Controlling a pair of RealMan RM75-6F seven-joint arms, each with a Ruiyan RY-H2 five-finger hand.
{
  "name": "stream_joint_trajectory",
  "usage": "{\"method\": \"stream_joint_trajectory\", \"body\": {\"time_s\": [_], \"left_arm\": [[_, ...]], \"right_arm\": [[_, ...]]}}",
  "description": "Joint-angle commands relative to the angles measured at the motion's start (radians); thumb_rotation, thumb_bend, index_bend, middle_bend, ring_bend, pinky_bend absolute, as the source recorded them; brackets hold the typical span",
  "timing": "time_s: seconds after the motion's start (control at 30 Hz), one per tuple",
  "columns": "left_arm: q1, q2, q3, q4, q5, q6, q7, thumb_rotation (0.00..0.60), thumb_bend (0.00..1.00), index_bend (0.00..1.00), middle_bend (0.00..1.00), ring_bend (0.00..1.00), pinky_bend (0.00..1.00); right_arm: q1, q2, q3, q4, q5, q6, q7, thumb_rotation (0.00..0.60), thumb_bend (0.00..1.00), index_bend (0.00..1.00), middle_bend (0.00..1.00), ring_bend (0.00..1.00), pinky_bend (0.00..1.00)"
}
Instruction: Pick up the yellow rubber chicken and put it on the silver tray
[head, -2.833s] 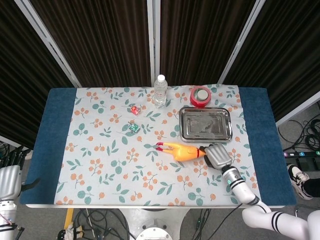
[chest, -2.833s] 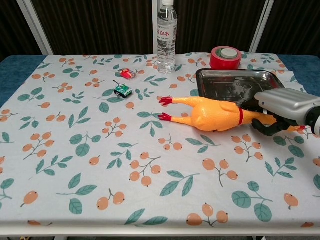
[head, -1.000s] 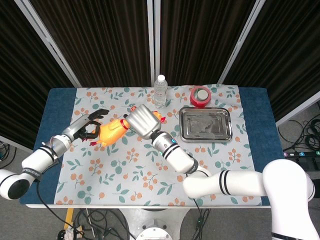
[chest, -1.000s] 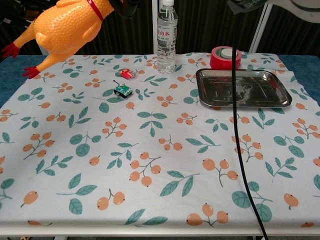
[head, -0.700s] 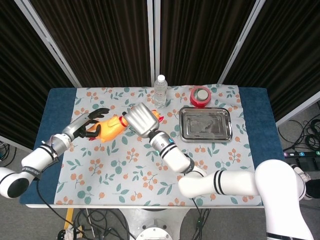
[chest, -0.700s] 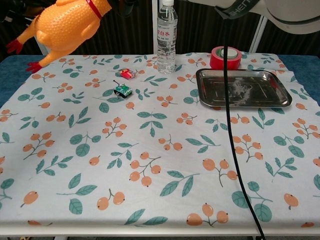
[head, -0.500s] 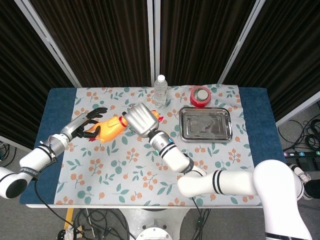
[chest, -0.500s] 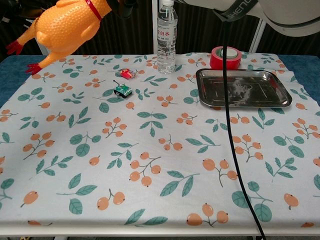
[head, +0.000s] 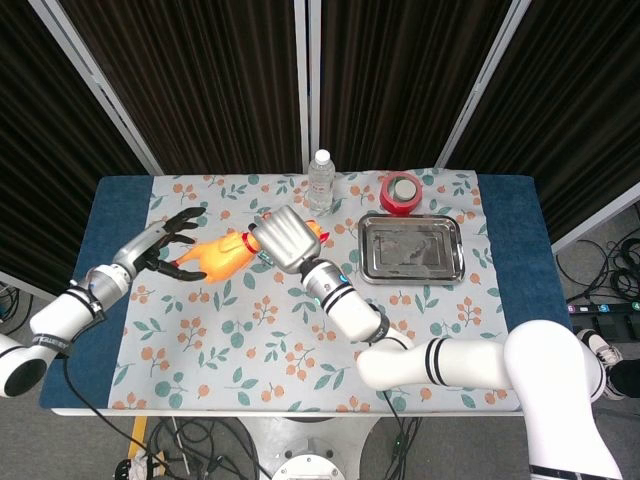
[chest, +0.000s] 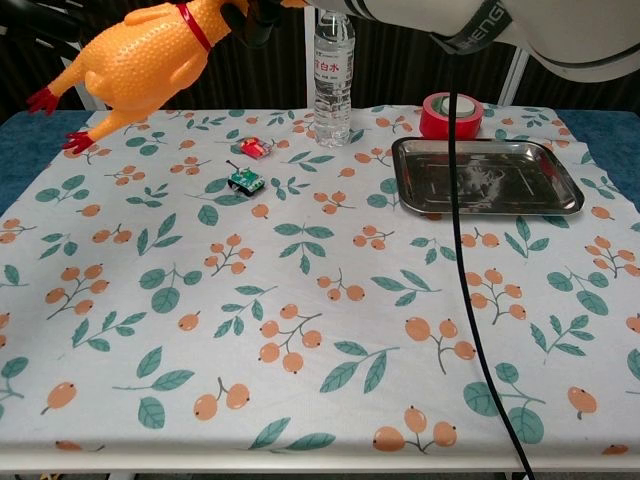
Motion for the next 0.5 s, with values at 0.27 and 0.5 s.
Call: {"method": "stream_joint_trajectory", "body": {"time_s": [0.27, 0.5], "left_arm": [[-0.098, -0.019, 0.042, 0.017, -0.060, -0.051, 0.069, 0.569, 0.00, 0.10, 0.10, 0.10, 0.20], [-0.152, -0.015, 0.068, 0.032, -0.168, -0.125, 0.115, 0.583, 0.00, 0.14, 0.19, 0.17, 0.25]], "right_arm": [[0.017, -0.012, 0.020, 0.004, 0.025, 0.019, -0.019, 0.600, 0.73, 0.76, 0.70, 0.62, 0.79], [0.027, -0.017, 0.023, -0.004, 0.038, 0.036, -0.043, 0.600, 0.73, 0.76, 0.70, 0.62, 0.79]]}}
